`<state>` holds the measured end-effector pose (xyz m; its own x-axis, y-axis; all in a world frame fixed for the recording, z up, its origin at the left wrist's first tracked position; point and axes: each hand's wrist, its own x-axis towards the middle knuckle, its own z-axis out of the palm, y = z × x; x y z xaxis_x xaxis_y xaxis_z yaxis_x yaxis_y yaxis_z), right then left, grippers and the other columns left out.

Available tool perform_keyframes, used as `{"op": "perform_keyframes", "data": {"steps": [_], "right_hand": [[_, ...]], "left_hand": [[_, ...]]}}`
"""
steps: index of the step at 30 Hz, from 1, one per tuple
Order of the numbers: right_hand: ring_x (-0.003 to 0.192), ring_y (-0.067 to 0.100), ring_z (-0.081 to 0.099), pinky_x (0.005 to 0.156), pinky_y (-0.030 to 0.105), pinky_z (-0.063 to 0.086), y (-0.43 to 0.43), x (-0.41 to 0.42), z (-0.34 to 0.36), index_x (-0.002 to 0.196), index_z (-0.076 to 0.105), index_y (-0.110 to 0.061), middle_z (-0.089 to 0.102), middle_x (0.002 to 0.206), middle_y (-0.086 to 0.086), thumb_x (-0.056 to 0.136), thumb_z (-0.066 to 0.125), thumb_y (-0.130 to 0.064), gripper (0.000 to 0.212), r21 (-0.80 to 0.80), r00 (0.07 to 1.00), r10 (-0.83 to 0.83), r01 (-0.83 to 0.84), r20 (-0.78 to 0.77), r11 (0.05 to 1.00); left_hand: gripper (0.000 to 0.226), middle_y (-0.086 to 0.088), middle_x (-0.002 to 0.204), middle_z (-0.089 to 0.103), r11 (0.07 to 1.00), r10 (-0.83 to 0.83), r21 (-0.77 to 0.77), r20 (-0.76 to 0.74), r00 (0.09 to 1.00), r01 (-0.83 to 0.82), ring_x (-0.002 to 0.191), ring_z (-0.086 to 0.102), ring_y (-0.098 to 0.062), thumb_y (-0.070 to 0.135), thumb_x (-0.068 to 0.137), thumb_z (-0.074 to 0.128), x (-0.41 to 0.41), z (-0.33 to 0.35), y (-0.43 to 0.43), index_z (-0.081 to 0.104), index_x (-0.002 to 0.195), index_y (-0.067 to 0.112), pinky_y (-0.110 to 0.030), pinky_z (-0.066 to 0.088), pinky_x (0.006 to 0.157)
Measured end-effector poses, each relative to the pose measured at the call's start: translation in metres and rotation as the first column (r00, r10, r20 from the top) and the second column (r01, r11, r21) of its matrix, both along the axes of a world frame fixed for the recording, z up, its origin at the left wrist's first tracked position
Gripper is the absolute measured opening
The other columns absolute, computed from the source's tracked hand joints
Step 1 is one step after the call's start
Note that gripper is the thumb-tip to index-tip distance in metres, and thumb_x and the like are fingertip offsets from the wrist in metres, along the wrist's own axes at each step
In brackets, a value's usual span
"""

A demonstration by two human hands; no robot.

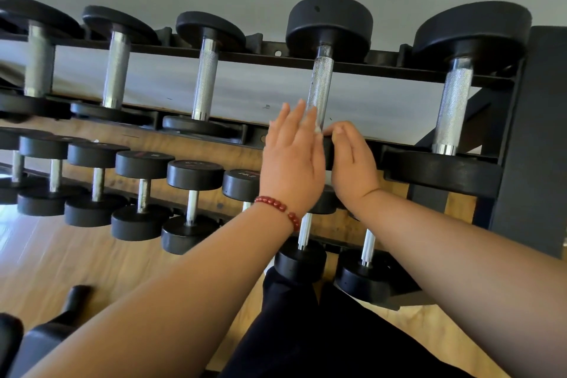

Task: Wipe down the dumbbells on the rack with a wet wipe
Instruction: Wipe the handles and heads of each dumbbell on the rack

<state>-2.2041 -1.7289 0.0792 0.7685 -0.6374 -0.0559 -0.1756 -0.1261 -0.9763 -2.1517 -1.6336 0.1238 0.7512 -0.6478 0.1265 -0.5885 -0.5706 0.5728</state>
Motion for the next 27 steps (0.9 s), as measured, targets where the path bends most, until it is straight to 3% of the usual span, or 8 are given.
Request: {"op": "perform_keyframes", "data": {"steps": [3,6,8,13,16,18,22,27], "right_hand": [[0.085,0.006,0.056,0.074,0.015,0.044,-0.004,-0.005,-0.003,0.095,0.056,-0.020,0.060,0.091,0.000,0.102,0.029,-0.031,0.031,0.011,0.999,0.046,-0.046,0.020,0.999],[0.084,-0.005,0.052,0.076,0.008,0.038,-0.007,-0.009,-0.006,0.092,0.052,-0.032,0.057,0.091,-0.007,0.100,0.026,-0.035,0.028,-0.031,0.997,0.075,-0.075,0.001,0.997],[0.085,-0.002,0.052,0.077,0.010,0.039,-0.008,-0.010,-0.007,0.090,0.051,-0.034,0.057,0.092,-0.006,0.099,0.025,-0.035,0.027,-0.033,0.997,0.082,-0.082,-0.007,0.996],[0.095,0.007,0.055,0.084,0.018,0.042,-0.010,-0.011,-0.004,0.095,0.052,-0.040,0.059,0.097,-0.006,0.101,0.025,-0.037,0.028,-0.050,0.992,0.128,-0.129,-0.018,0.990],[0.102,0.000,0.054,0.086,0.010,0.039,-0.009,-0.013,0.003,0.103,0.053,-0.042,0.059,0.107,-0.007,0.104,0.028,-0.035,0.026,-0.022,0.993,0.118,-0.118,-0.033,0.993],[0.108,-0.002,0.051,0.090,0.006,0.035,-0.006,-0.016,0.009,0.117,0.055,-0.034,0.056,0.118,-0.009,0.106,0.031,-0.031,0.026,-0.017,0.995,0.083,-0.084,-0.061,0.996],[0.135,0.012,0.038,0.113,0.019,0.026,0.003,-0.022,0.024,0.136,0.050,-0.015,0.046,0.139,-0.005,0.102,0.032,-0.035,0.044,-0.440,0.992,0.130,-0.119,-0.006,0.890],[0.136,0.027,0.041,0.114,0.045,0.033,0.023,-0.017,0.026,0.134,0.054,-0.008,0.049,0.142,0.012,0.102,0.037,-0.027,0.041,-0.735,0.963,0.263,-0.221,-0.060,0.642]], "left_hand": [[0.051,-0.009,0.153,0.038,0.989,-0.138,0.071,0.105,0.985,0.131,0.146,0.023,-0.023,0.030,0.100,0.027,-0.002,-0.005,0.008,0.041,0.145,0.009,-0.032,0.001,0.119],[0.046,-0.005,0.157,0.031,1.000,-0.005,0.003,-0.023,1.000,0.005,0.148,0.016,-0.016,0.027,0.104,0.032,0.012,-0.003,0.011,0.037,0.147,0.013,-0.023,-0.003,0.118],[0.045,-0.004,0.158,0.028,0.998,0.055,-0.029,-0.073,0.996,-0.057,0.149,0.013,-0.016,0.025,0.105,0.034,0.005,-0.001,0.006,0.036,0.148,0.013,-0.027,0.002,0.119],[0.058,-0.001,0.161,0.018,0.990,-0.128,0.047,-0.041,0.991,0.130,0.150,0.005,-0.015,0.035,0.097,0.020,0.000,-0.001,0.012,0.022,0.153,0.019,-0.033,-0.006,0.120],[0.057,0.021,0.152,0.019,0.979,-0.196,-0.108,-0.256,0.947,0.173,0.145,0.017,-0.009,0.023,0.098,0.026,0.011,0.008,0.023,0.010,0.152,0.027,-0.035,0.015,0.121],[0.060,0.031,0.141,0.022,0.981,-0.150,-0.176,-0.388,0.909,0.087,0.136,0.031,-0.005,0.016,0.101,0.036,0.016,0.011,0.028,0.011,0.154,0.028,-0.024,0.029,0.111],[0.049,0.021,0.150,0.025,0.984,-0.123,-0.171,-0.400,0.908,0.058,0.140,0.020,0.003,0.021,0.099,0.051,0.029,0.006,0.035,0.033,0.143,0.035,-0.017,0.022,0.110],[0.032,0.016,0.141,0.043,0.959,-0.219,-0.271,-0.537,0.814,0.079,0.132,0.036,0.004,0.026,0.105,0.036,0.043,-0.001,0.048,0.040,0.132,0.043,-0.016,0.029,0.109]]}}
